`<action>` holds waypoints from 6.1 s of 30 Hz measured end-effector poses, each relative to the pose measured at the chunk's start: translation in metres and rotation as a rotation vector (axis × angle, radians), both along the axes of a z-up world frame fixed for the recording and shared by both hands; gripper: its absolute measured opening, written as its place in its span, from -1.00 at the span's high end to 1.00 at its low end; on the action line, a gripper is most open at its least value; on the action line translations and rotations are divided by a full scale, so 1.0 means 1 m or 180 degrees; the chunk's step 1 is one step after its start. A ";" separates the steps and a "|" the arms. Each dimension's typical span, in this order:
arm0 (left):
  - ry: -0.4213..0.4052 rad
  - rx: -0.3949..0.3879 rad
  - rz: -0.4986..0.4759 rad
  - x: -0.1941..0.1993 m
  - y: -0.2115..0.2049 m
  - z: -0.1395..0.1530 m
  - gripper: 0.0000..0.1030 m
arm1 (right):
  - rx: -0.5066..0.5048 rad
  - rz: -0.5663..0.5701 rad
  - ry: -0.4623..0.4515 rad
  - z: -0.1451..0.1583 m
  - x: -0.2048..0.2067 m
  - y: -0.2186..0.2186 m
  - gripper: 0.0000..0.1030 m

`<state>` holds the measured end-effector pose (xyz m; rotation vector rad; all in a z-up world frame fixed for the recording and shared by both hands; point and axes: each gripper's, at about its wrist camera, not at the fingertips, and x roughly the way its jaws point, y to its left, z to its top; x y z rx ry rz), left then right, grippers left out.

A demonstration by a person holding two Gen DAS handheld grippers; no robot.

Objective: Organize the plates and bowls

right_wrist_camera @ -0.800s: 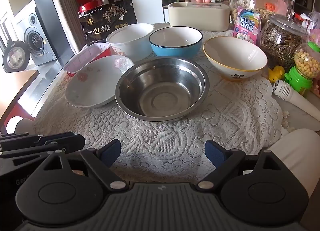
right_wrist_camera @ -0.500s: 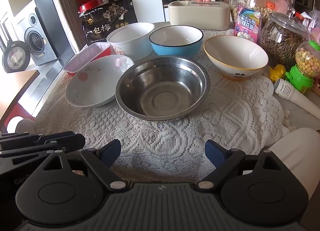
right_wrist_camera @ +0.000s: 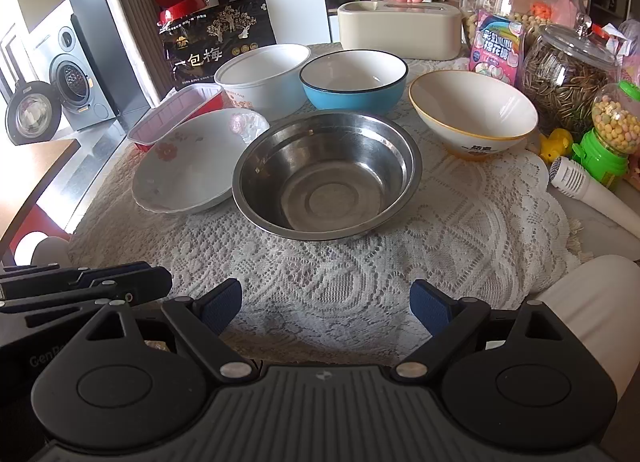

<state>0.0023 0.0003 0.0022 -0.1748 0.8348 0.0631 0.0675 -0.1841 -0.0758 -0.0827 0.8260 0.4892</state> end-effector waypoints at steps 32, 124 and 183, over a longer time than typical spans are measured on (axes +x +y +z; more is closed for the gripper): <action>0.0004 -0.0005 -0.0001 0.000 0.000 -0.001 0.72 | 0.0019 0.0007 0.0010 0.000 -0.003 -0.001 -0.79; 0.0080 -0.0930 -0.0095 0.127 0.054 -0.052 0.52 | -0.0003 -0.0248 0.0272 -0.049 0.137 -0.003 0.29; 0.0445 -0.1061 -0.0068 0.159 0.038 -0.066 0.47 | -0.0149 -0.0009 0.0363 -0.047 0.150 0.009 0.24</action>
